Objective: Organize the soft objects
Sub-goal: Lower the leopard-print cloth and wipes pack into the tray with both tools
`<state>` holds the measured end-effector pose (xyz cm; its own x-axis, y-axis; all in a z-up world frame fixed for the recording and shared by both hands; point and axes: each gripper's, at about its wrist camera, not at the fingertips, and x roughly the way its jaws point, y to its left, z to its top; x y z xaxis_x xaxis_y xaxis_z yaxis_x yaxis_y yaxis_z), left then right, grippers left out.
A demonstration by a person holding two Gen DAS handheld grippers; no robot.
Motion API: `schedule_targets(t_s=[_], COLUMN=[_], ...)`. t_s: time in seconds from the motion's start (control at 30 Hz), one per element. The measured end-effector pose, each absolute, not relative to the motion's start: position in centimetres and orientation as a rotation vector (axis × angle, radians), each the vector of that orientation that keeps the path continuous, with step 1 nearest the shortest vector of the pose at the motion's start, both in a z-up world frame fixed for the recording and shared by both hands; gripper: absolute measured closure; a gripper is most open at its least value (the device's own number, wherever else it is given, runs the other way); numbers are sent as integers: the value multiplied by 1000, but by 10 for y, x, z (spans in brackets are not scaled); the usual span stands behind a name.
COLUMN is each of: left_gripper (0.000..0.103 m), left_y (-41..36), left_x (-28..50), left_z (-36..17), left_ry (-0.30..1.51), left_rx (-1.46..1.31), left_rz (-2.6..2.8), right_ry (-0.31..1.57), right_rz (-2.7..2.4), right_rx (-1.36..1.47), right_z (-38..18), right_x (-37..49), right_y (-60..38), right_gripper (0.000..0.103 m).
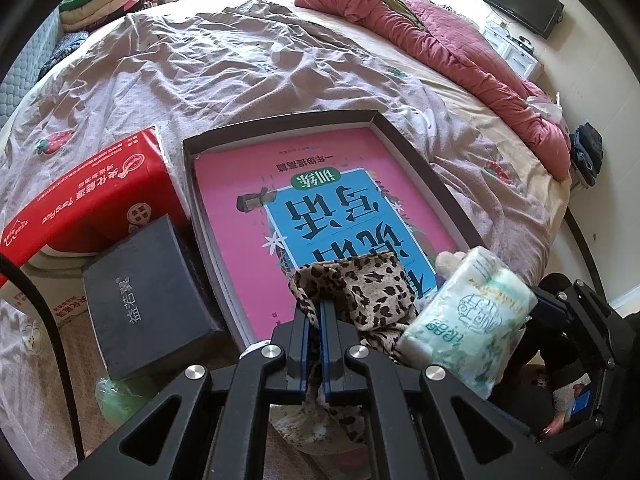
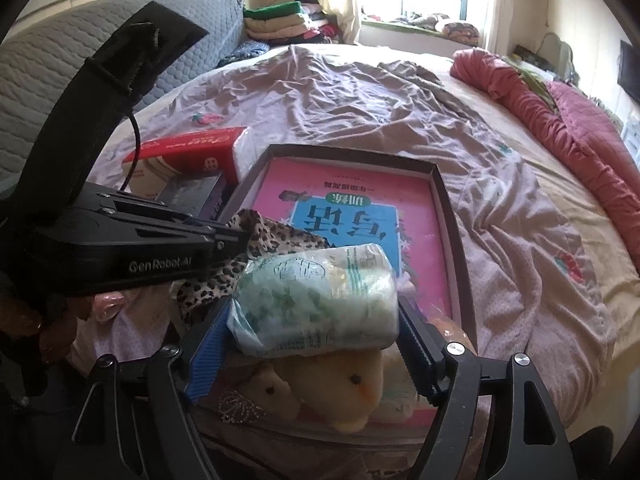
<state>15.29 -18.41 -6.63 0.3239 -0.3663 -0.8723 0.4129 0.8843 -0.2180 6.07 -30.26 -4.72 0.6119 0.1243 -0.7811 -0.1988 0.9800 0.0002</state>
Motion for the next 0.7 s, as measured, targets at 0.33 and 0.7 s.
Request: schedule_targets(t_s=[0.33, 0.7], left_gripper=[99, 83], left_y=[-187, -189], left_x=[151, 151], left_z=[-65, -64], left_ry=[1131, 1142], left_rx=[48, 43], left_rz=[-506, -520], right_ry=[888, 902], right_rz=[128, 108], right_rx=[-67, -51], right_z=[-44, -46], right_x=[58, 62], right_y=[-315, -315], right_gripper=[24, 24])
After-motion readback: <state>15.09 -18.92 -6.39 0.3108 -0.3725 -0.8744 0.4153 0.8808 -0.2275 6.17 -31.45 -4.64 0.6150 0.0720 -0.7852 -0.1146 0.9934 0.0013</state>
